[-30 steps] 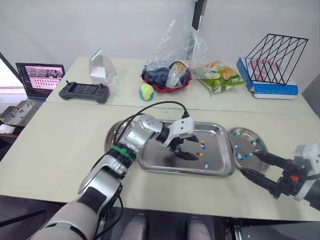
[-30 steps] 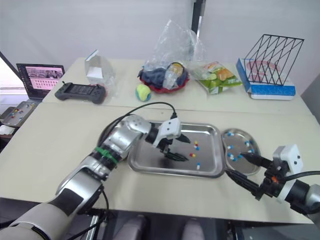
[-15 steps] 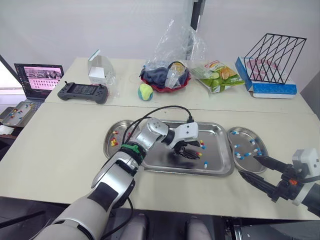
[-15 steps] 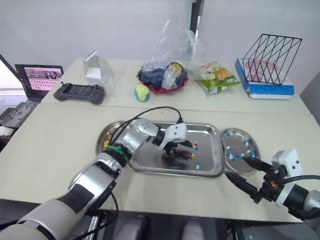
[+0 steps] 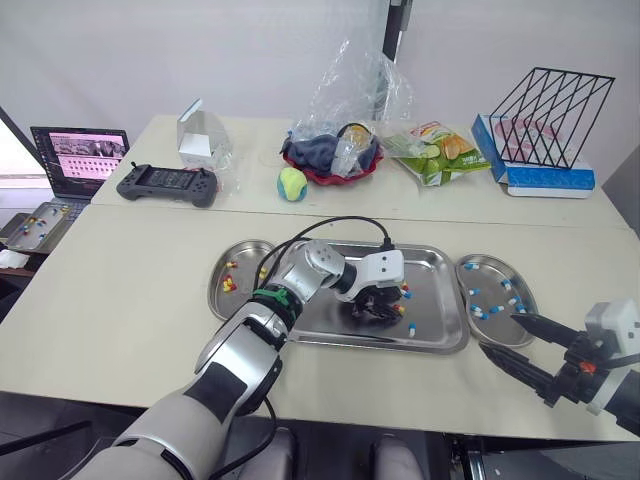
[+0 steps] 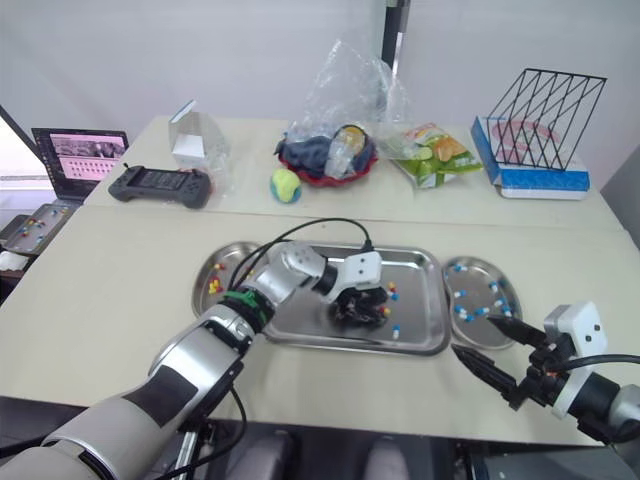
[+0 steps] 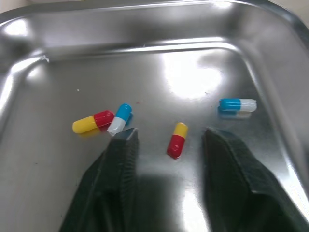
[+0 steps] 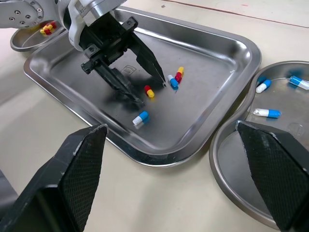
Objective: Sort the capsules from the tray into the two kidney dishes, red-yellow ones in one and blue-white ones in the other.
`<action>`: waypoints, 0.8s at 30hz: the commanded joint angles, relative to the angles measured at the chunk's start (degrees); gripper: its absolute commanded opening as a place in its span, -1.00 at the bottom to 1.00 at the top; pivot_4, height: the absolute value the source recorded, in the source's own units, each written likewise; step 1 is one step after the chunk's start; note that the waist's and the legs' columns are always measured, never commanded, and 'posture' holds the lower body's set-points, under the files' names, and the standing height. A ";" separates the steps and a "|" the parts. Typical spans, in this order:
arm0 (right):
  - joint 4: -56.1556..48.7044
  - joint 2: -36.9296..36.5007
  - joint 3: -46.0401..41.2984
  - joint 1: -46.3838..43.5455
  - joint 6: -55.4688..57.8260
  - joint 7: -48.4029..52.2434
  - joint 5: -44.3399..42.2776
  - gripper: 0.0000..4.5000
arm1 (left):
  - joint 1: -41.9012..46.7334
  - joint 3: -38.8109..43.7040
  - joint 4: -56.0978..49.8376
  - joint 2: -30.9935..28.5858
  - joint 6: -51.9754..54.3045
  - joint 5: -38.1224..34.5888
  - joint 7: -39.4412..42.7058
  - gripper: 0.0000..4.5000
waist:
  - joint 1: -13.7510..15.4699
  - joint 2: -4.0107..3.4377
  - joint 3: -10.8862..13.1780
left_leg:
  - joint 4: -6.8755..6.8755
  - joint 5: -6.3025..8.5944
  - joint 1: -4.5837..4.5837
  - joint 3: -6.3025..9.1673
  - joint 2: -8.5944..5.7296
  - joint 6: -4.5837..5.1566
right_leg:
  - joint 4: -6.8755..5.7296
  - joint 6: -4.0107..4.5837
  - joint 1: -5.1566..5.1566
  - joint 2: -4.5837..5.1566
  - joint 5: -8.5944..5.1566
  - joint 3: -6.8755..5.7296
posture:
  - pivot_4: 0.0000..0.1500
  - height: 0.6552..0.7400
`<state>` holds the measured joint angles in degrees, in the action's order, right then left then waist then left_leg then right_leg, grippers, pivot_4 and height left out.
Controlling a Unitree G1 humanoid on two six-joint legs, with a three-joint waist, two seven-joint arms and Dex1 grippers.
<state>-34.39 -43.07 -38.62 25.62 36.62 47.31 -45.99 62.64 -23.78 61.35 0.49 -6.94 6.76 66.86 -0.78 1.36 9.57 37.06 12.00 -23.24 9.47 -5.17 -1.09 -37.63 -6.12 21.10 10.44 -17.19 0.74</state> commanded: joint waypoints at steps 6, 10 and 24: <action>-1.84 0.20 -1.80 -0.24 -1.53 -0.86 0.29 1.00 | 0.86 0.51 0.99 0.61 -1.02 1.63 0.17 -0.97 | -0.05 0.00 0.00 | 0.00 0.00 0.02 0.00 0.01 0.00 | -0.01 0.00 0.00 -0.01 0.00 0.00 | 1.00 0.98; -1.06 -0.26 -0.71 -1.51 -1.42 -1.05 0.54 1.00 | 1.44 2.31 0.45 0.23 -0.59 0.16 0.65 -0.97 | -0.07 0.00 0.00 | 0.00 0.00 0.02 0.00 0.01 0.00 | -0.01 0.00 0.00 -0.01 0.00 0.00 | 1.00 0.98; 5.99 -4.62 8.49 -12.68 -0.88 2.66 1.73 1.00 | -2.05 16.20 -31.15 -22.85 23.85 -10.24 7.11 -0.97 | -2.35 -0.04 -0.02 | -0.05 0.00 0.07 0.05 0.07 0.00 | -0.30 -0.03 0.14 -0.04 -0.02 0.01 | 1.00 0.98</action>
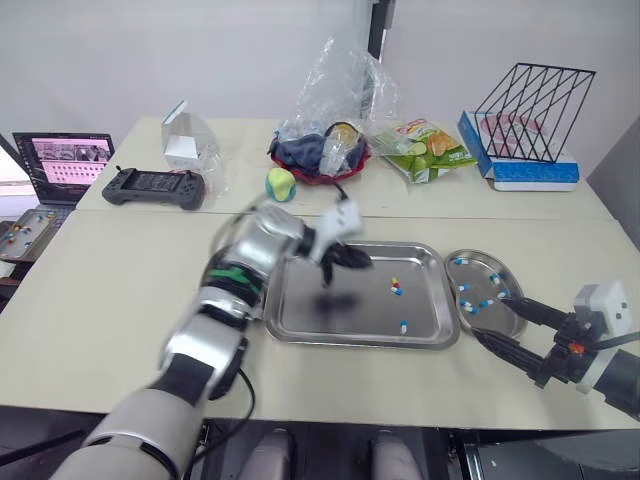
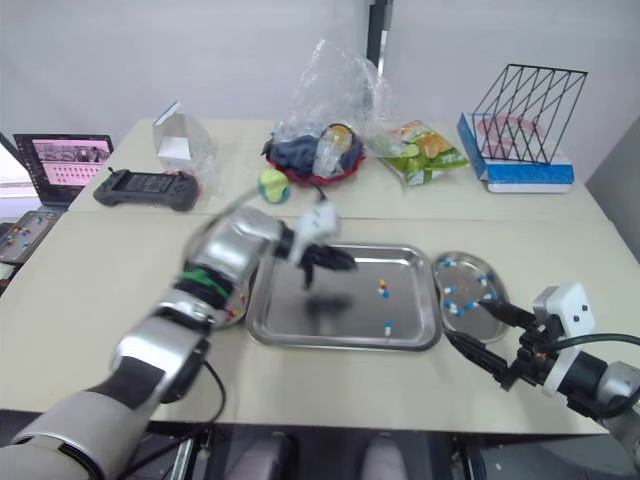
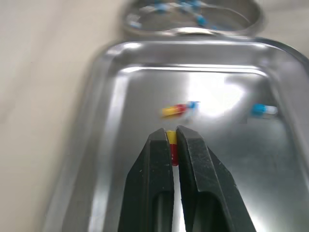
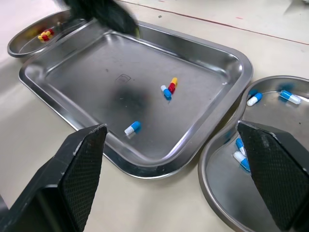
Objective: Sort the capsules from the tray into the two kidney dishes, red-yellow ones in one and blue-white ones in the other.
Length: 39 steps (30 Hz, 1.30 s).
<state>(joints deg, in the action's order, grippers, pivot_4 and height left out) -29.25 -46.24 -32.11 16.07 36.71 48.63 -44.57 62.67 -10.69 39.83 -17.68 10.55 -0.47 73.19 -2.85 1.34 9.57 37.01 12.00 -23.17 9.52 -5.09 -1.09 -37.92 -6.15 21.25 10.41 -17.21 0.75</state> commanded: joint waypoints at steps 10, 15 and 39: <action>8.68 -4.12 9.36 -13.30 -1.57 6.57 2.70 1.00 | -14.81 8.60 -17.05 -25.87 5.46 -5.76 3.79 -0.97 | 0.61 -0.01 -0.01 | 0.02 -0.02 -0.02 0.10 -0.03 -0.04 | 0.02 0.00 0.00 0.01 0.00 -0.03 | 1.00 0.98; 11.68 -4.05 12.17 -16.94 -1.99 8.43 4.48 1.00 | -22.04 10.27 -20.34 -29.08 6.11 -6.89 2.31 -0.97 | 0.79 -0.02 -0.01 | 0.07 -0.04 -0.05 0.17 -0.07 -0.07 | 0.06 0.01 -0.04 0.01 0.00 -0.03 | 1.00 0.98; 14.93 -4.35 12.51 -18.18 -3.61 10.94 7.46 1.00 | -26.20 11.10 -20.35 -31.86 7.26 -9.96 1.30 0.20 | 0.38 -0.01 0.00 | 0.02 -0.04 -0.05 0.18 -0.04 -0.07 | -0.04 0.01 0.04 -0.01 0.01 -0.03 | 1.00 0.98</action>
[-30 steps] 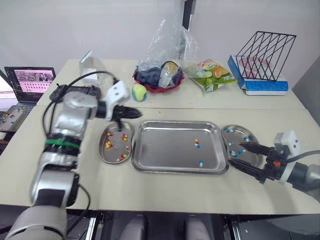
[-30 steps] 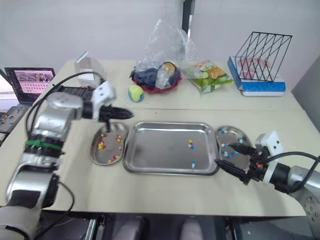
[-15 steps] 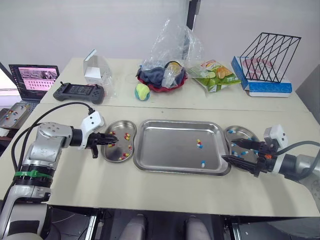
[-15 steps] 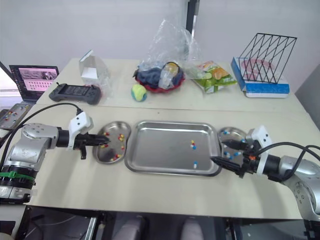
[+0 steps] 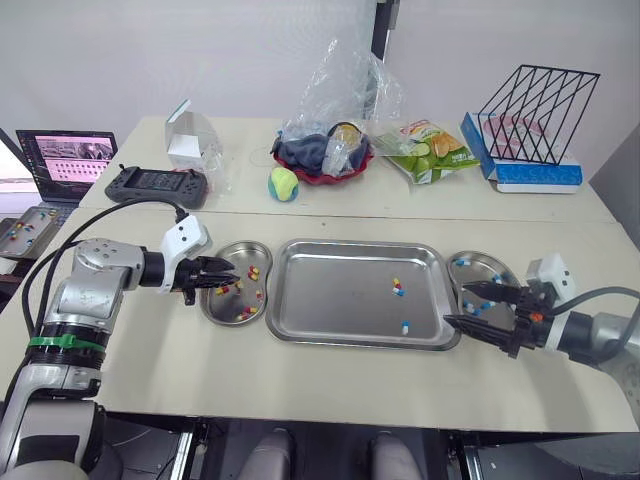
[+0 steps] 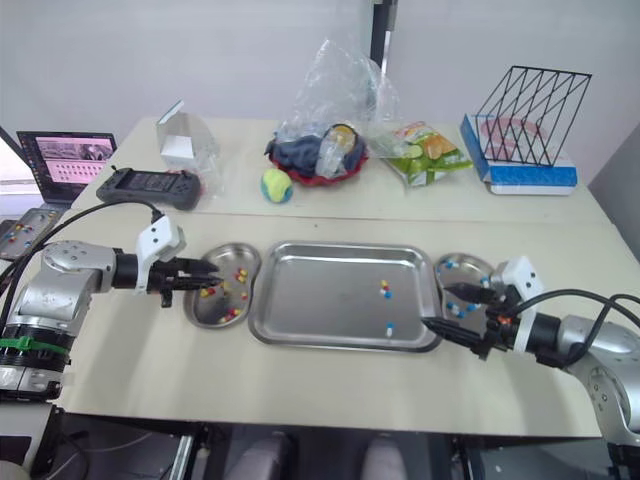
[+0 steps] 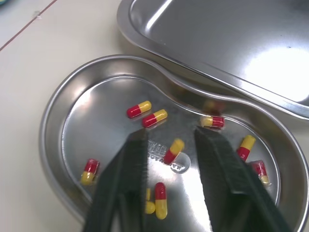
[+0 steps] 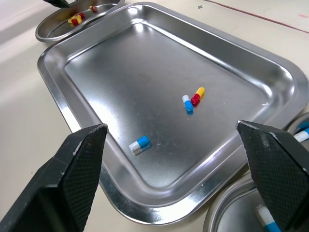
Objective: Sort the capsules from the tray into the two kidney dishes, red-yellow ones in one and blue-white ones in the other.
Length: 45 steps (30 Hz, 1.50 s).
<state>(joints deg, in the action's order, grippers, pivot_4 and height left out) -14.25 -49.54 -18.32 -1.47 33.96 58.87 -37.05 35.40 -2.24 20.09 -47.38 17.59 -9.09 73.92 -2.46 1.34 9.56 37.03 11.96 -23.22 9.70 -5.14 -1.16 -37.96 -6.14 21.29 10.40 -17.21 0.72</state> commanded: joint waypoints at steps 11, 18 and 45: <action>3.20 -1.23 -2.83 -1.46 -2.45 1.79 0.83 1.00 | -5.34 14.12 -3.98 -4.65 1.65 -10.45 0.17 0.97 | -0.08 -0.01 0.00 | -0.04 0.00 0.02 0.00 0.03 0.00 | -0.02 0.00 0.04 -0.01 0.00 0.00 | 1.00 0.98; 15.74 -1.27 -11.57 2.52 -10.42 2.66 3.60 1.00 | -23.08 30.92 -2.21 -3.47 -5.35 -16.49 -1.62 0.97 | -0.21 -0.05 -0.03 | -0.19 0.06 0.18 -0.16 0.07 0.09 | 0.04 0.01 0.05 0.04 0.00 0.09 | 1.00 0.98; 30.21 0.60 -13.01 1.31 -21.69 1.90 7.50 1.00 | -31.55 35.10 4.17 -1.04 -16.67 -17.84 -4.91 0.97 | 0.45 -0.07 -0.03 | -0.29 0.07 0.33 -0.24 0.09 0.05 | 0.05 0.08 -0.03 0.02 0.03 0.16 | 1.00 0.98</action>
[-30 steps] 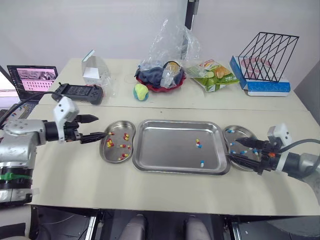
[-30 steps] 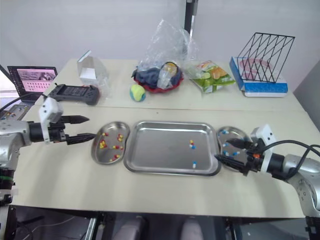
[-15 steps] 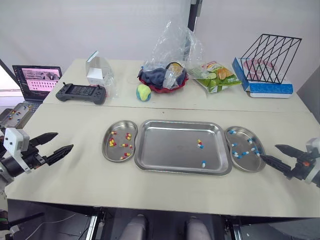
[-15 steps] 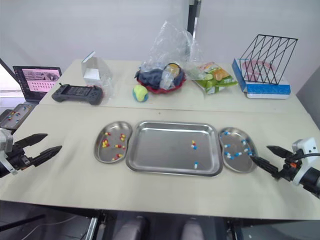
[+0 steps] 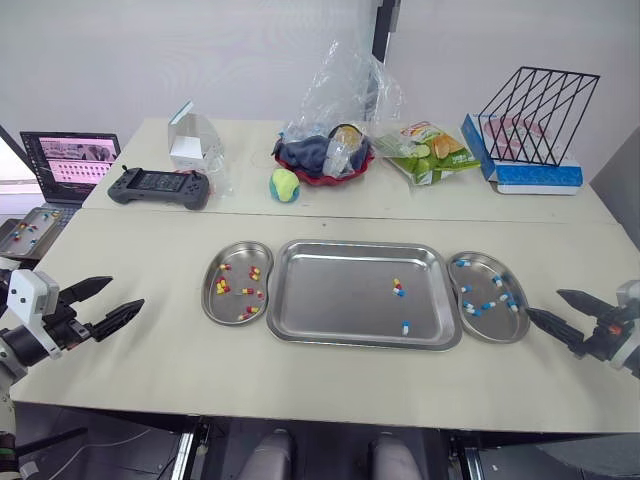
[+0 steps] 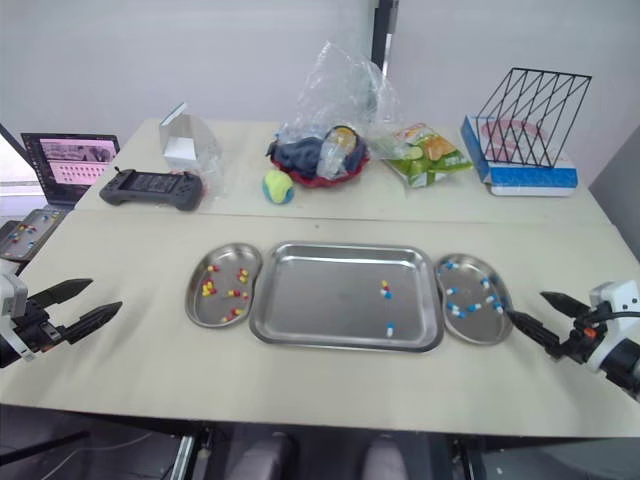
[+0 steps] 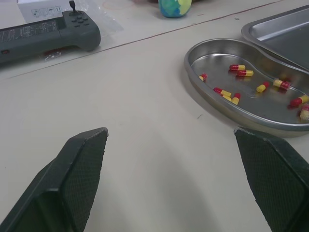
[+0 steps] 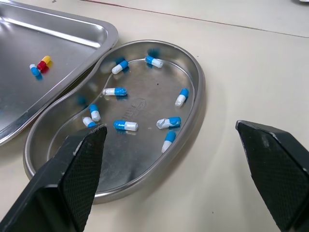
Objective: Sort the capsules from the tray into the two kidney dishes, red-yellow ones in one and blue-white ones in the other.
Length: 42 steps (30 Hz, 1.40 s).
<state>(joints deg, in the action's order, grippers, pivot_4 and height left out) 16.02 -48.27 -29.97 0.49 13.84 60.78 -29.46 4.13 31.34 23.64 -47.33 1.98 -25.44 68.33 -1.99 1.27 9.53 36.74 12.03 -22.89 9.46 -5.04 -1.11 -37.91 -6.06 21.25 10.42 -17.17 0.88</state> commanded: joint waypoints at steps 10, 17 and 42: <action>-4.54 -1.63 -2.82 0.41 2.26 0.16 -2.37 1.00 | 0.05 2.91 -1.31 -2.90 2.88 -6.96 4.64 0.97 | -0.15 0.00 0.00 | -0.01 0.00 -0.01 0.01 0.00 0.00 | -0.01 0.00 0.02 0.00 0.00 -0.01 | 1.00 0.98; -10.48 -2.22 -2.97 1.63 5.37 -0.56 -2.86 1.00 | 0.39 0.28 -7.37 -6.33 9.64 -9.34 9.68 0.97 | -0.10 -0.02 0.01 | -0.02 0.00 -0.02 0.01 0.00 0.00 | 0.01 0.00 0.01 0.00 0.00 0.00 | 1.00 0.98; -21.74 -6.27 29.55 -18.67 4.85 12.73 5.82 1.00 | -10.09 -4.53 -36.57 0.36 15.69 -12.92 3.32 0.97 | 0.39 -0.08 0.04 | -0.14 0.03 -0.19 -0.02 0.05 0.00 | 0.33 0.03 0.11 -0.02 0.00 -0.02 | 1.00 0.98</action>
<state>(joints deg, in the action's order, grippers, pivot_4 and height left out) -6.56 -54.28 -1.45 -16.87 21.96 71.88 -25.53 -5.65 25.63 -11.34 -46.77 18.83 -38.32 71.99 -1.60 1.18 9.57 36.60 12.06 -23.08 9.44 -5.00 -1.11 -37.58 -6.03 21.38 10.41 -17.18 0.86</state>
